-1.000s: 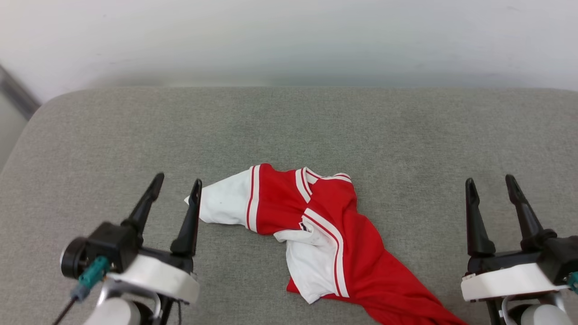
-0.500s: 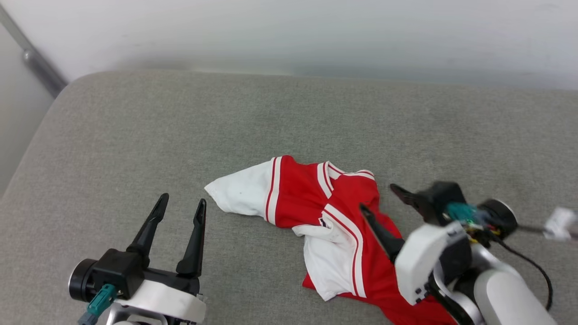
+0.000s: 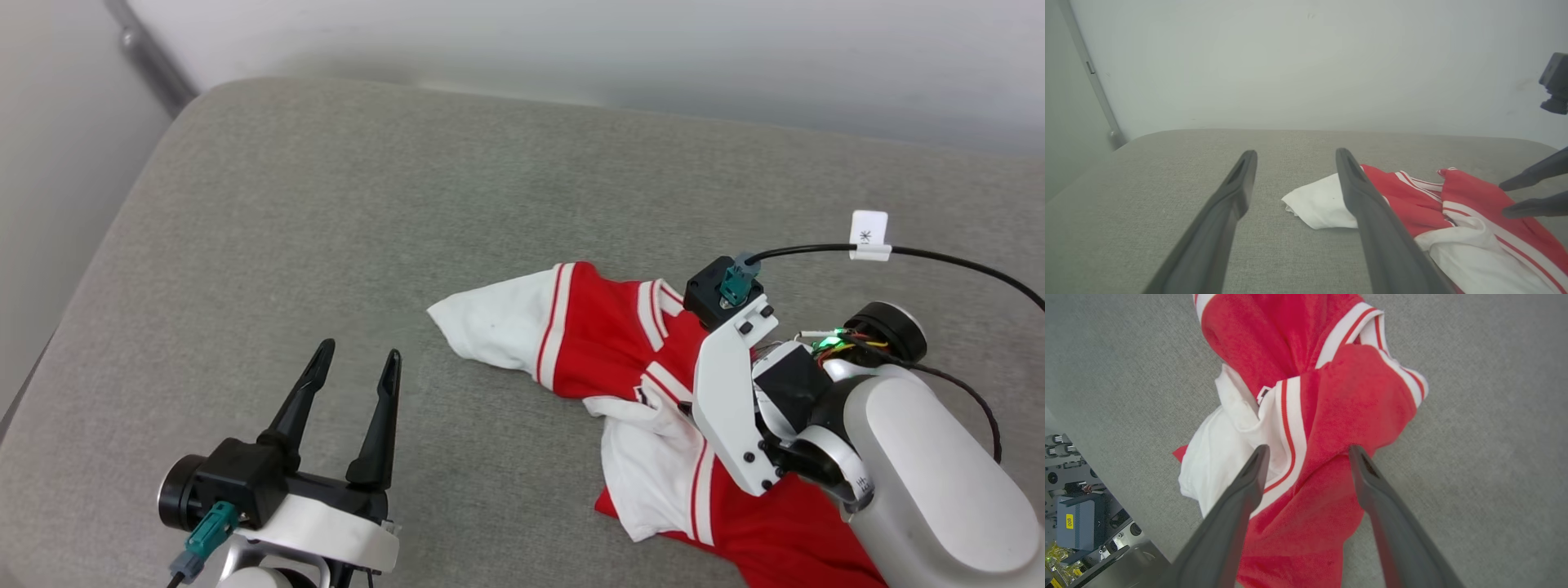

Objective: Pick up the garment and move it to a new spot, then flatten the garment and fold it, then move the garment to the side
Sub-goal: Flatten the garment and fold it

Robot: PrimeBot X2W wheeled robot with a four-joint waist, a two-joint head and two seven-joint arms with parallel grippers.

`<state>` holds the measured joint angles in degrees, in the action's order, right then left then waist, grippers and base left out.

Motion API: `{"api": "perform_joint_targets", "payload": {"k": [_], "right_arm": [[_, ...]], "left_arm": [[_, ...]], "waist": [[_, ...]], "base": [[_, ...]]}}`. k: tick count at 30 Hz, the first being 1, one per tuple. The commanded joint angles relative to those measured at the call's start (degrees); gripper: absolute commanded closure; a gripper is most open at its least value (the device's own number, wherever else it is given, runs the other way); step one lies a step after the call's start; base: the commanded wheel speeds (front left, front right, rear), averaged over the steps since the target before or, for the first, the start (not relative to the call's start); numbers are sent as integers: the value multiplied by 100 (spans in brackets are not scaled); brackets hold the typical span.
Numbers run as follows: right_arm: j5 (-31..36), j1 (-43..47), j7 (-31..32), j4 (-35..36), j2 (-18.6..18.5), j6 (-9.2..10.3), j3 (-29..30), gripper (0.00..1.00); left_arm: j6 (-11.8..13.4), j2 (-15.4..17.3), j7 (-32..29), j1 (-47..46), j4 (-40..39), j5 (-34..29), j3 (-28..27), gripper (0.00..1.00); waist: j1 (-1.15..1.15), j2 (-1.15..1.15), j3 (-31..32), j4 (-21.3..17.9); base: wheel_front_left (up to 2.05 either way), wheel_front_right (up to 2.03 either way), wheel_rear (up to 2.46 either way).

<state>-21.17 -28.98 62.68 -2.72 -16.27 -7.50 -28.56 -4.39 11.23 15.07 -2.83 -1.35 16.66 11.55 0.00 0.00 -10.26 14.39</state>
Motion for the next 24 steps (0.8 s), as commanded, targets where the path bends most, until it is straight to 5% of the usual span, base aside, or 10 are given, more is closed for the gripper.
{"api": "perform_joint_targets", "payload": {"k": [1, 8, 9, 10, 24], "right_arm": [[48, -112, 29, -116, -33, 2, -23, 0], [152, -129, -243, -579, -87, 2, 28, 0], [184, -142, -302, -619, -107, 2, 33, 58], [209, -161, -380, -631, -121, 2, 25, 100], [-147, 189, -1319, -65, -147, 3, 932, 100]], "left_arm": [[-66, -58, 14, -59, 39, -48, -52, 0], [-206, -253, 14, -59, 154, -180, -178, 0], [-216, -276, 14, -60, 166, -200, -191, 0], [-234, -303, 14, -62, 176, -204, -202, 0], [-299, -327, 14, -65, 292, -303, -387, 0]], "waist": [[0, 0, -88, 160], [0, 0, -217, 360], [0, 0, -231, 366], [0, 0, -244, 367], [0, 0, -46, -151]], "base": [[0, 0, 0], [0, 0, 0], [0, 0, 0], [0, 0, 0], [0, 0, 0]]}}
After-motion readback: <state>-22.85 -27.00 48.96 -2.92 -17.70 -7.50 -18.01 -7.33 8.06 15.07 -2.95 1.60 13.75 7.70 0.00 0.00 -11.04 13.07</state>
